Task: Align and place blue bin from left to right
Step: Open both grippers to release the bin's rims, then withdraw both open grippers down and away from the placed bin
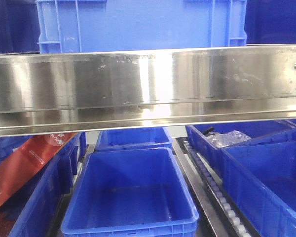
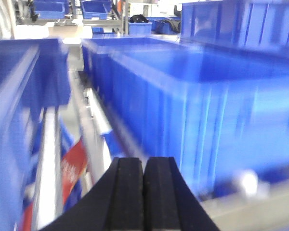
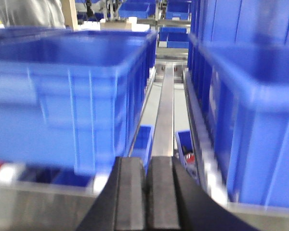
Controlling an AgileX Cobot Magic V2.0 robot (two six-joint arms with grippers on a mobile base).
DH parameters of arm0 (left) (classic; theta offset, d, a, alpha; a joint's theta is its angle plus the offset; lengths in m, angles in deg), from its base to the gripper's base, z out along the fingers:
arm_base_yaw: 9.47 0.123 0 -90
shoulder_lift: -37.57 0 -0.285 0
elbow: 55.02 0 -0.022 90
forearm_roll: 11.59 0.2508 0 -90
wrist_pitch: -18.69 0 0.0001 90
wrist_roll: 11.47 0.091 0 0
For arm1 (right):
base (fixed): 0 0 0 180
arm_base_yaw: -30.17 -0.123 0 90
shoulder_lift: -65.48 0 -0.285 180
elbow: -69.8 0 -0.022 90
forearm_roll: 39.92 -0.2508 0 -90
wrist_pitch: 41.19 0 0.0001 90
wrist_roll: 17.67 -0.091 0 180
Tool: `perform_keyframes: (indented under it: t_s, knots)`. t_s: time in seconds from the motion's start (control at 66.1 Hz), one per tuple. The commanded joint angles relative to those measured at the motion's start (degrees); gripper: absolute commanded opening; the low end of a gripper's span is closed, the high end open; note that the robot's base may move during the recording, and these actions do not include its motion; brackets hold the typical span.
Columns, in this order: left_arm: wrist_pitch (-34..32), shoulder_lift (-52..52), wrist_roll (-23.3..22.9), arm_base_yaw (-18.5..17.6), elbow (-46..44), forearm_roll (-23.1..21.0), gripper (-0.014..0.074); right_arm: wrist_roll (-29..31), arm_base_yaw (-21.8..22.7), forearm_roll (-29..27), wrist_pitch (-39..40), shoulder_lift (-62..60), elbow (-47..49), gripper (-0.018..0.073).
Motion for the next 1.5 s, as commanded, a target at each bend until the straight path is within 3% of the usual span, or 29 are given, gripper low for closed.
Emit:
perform_keyframes:
  t_s: [0.0, 0.242, 0.878, 1.029, 1.196, 1.423, 1.483]
  knots:
    - [-2.19, -4.39, -0.32, -0.10, 4.98, 0.07, -0.0111, 0.17, 0.30, 1.04, 5.00, -4.37, -5.94, -0.0070]
    - [-5.38, -9.68, -0.32, -0.10, 13.56, 0.16, -0.0111, 0.17, 0.30, 1.09, 14.05, -9.14, -15.57, -0.0070]
    - [-5.05, -9.83, -0.32, 0.11, 13.68, 0.16, -0.0111, 0.17, 0.30, 1.09, 14.99, -9.14, -15.57, -0.0070]
    - [-8.66, -12.26, 0.13, 6.26, 16.09, -0.65, -0.0111, 0.17, 0.30, 1.09, 14.99, -9.14, -15.57, -0.0070]
    - [-17.33, -18.34, 3.04, 13.07, 26.53, -2.10, -0.0111, 0.17, 0.30, 1.09, 14.99, -9.14, -15.57, -0.0070]
    - [-27.60, -19.91, 3.04, 14.97, 37.87, -3.05, -0.0111, 0.17, 0.30, 1.09, 15.19, -9.19, -15.57, -0.0070]
    - [-25.57, -19.91, 3.04, 14.97, 37.87, -3.17, -0.0111, 0.17, 0.30, 1.09, 15.32, -9.19, -15.57, -0.0070]
